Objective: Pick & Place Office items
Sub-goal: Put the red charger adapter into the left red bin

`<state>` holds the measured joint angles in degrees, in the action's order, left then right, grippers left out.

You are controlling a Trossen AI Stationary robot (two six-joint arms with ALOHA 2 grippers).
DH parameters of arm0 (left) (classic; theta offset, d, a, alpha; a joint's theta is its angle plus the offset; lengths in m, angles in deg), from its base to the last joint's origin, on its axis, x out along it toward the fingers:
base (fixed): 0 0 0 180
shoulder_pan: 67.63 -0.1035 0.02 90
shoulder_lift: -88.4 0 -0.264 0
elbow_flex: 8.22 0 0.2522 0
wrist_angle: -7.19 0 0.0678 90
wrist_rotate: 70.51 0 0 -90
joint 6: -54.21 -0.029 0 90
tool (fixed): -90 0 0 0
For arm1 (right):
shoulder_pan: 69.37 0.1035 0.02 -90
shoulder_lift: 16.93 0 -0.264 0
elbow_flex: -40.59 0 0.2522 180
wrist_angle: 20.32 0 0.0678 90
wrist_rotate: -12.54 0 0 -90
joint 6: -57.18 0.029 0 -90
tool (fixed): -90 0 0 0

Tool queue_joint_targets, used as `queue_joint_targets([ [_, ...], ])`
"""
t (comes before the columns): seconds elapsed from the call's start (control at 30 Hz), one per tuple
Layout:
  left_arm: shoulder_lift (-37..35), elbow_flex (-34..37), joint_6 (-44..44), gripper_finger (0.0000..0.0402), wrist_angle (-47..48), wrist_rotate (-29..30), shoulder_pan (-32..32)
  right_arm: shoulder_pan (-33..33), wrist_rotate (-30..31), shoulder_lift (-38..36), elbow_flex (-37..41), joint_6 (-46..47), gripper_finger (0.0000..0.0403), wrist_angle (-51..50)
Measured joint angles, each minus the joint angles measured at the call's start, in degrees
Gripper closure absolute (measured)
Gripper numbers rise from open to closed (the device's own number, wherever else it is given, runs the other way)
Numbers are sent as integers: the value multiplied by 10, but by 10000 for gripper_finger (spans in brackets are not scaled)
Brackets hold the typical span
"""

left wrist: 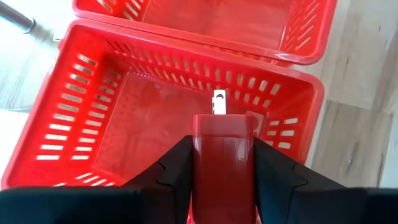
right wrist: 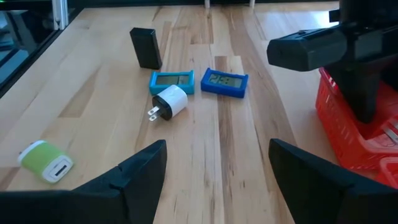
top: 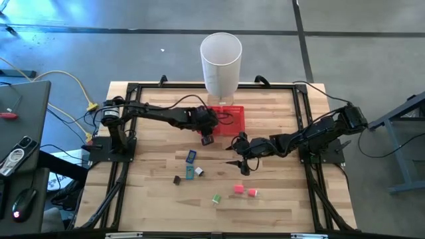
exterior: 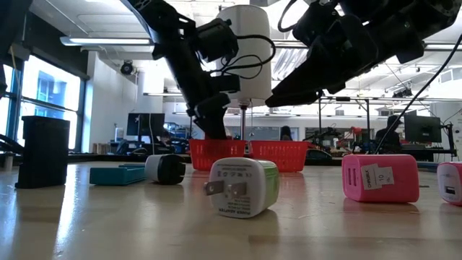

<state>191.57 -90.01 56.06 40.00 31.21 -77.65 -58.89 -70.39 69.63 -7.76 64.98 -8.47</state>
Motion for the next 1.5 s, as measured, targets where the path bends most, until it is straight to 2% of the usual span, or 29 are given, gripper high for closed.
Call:
queue_joint_targets([
  [1.5, 0, 0, -25, 269, 0, -7, -2, 0, 0, 0, 0, -5, 133, 0],
])
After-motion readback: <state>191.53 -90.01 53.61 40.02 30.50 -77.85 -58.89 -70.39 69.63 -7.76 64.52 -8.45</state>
